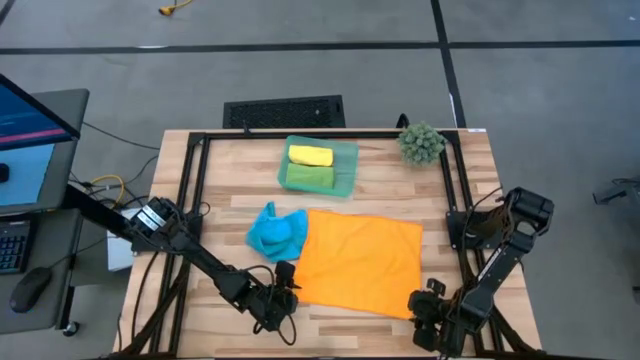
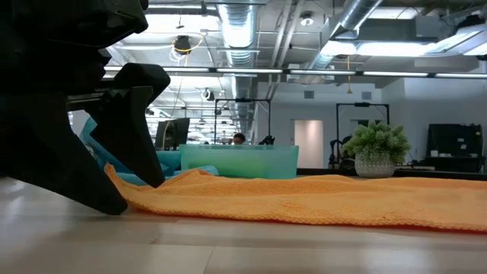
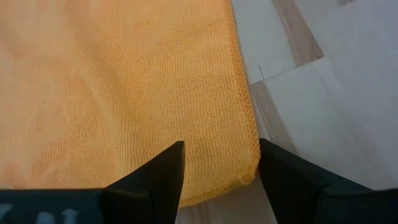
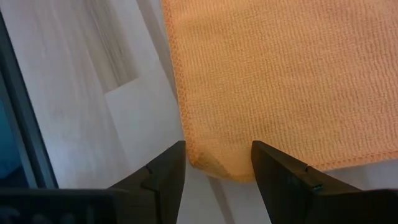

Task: Roll microfiber towels into tight, uniform cylinder then place into a basket
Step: Roll the orange microfiber cloth

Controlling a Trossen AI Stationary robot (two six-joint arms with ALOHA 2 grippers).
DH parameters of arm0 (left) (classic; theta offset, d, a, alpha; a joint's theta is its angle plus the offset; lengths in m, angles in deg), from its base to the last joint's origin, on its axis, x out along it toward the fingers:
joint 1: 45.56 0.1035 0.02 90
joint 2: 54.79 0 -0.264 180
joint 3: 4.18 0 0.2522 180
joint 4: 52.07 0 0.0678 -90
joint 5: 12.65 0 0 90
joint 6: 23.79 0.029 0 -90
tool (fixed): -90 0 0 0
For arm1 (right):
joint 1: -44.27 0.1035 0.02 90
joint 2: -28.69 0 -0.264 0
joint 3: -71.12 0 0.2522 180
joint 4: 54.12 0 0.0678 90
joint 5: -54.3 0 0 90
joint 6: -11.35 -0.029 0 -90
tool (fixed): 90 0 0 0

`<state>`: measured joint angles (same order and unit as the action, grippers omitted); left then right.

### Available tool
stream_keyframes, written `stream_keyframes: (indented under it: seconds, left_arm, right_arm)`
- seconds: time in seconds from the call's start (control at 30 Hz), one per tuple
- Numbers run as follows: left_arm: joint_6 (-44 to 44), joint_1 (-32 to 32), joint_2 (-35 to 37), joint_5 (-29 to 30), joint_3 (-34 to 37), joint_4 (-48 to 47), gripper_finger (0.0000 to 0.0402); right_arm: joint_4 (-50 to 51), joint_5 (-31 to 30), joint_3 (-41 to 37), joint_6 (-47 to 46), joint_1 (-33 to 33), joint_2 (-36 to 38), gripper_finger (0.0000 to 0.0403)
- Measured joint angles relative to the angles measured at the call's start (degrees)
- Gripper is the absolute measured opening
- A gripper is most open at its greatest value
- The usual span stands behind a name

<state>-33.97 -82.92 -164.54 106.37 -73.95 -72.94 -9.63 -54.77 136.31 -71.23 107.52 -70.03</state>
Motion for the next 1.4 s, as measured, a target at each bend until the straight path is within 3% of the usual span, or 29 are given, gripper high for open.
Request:
stream_keyframes:
  seconds: [0.33, 0.87, 1.2, 1.4]
  left_arm:
    - [-0.2, 0.0, 0.0, 0.1, -0.1, -1.3, 0.0174]
    - [2.8, 0.0, -0.1, -0.2, 0.0, -2.1, 0.0006]
    - [0.2, 0.2, -0.2, 0.7, -2.2, -7.2, 0.0002]
    - [-2.3, 0.2, -0.1, 0.8, -2.3, -8.1, 0.0001]
  right_arm:
    - [-0.1, 1.4, -0.3, -0.2, 0.0, 0.0, 0.0205]
    - [-0.8, 1.0, -0.3, 8.2, 0.0, 0.0, 0.0205]
    - [-5.0, -3.7, -1.5, 10.0, -0.2, -4.5, 0.0201]
    - [-4.1, -4.3, -0.9, 13.1, -0.4, -4.7, 0.0137]
